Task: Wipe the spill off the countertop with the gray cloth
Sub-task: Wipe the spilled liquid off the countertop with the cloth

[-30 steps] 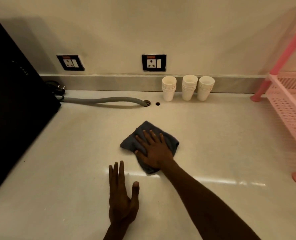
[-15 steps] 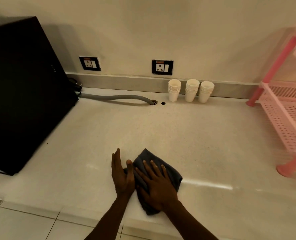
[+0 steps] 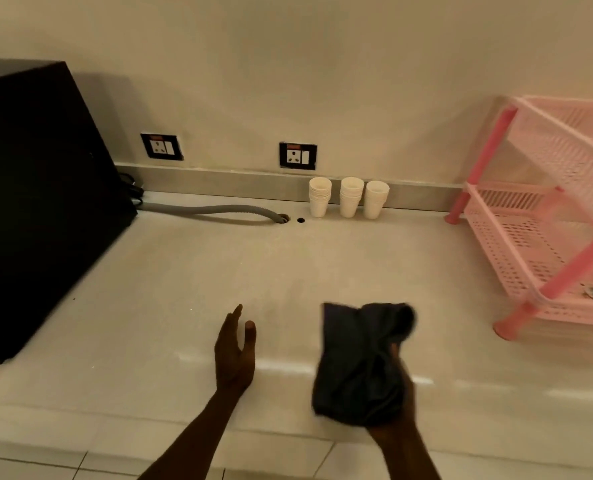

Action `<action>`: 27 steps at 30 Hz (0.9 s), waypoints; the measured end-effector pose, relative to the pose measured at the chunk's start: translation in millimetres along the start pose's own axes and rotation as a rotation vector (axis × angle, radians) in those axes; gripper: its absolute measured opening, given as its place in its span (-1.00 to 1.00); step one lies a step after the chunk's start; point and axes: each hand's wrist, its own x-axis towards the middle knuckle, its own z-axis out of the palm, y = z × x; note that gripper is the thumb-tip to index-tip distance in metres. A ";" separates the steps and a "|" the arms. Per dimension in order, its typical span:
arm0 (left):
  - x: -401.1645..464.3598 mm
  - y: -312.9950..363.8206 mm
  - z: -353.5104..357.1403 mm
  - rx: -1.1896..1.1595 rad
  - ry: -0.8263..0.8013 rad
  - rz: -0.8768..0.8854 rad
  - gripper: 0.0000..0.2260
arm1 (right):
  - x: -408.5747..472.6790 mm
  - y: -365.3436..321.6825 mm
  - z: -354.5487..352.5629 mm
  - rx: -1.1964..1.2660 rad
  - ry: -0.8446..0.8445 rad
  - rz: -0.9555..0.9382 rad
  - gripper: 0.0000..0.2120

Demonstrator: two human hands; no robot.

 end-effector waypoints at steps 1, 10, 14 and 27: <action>5.7 -2.7 -3.4 0.028 -0.005 0.008 -0.46 | -8.0 -18.6 -1.2 -0.103 0.013 -0.088 -0.40; 21.2 -33.6 -9.0 0.316 -0.168 0.027 -0.30 | 46.0 -77.3 -52.6 -1.340 0.478 -0.314 -0.30; 21.1 -33.2 -8.8 0.297 -0.153 0.013 -0.15 | 83.9 -13.7 -64.6 -2.151 0.278 -0.356 -0.46; 26.6 -27.0 -11.0 0.143 -0.103 0.122 -0.16 | 131.5 125.7 1.2 -2.173 -0.111 -0.457 -0.36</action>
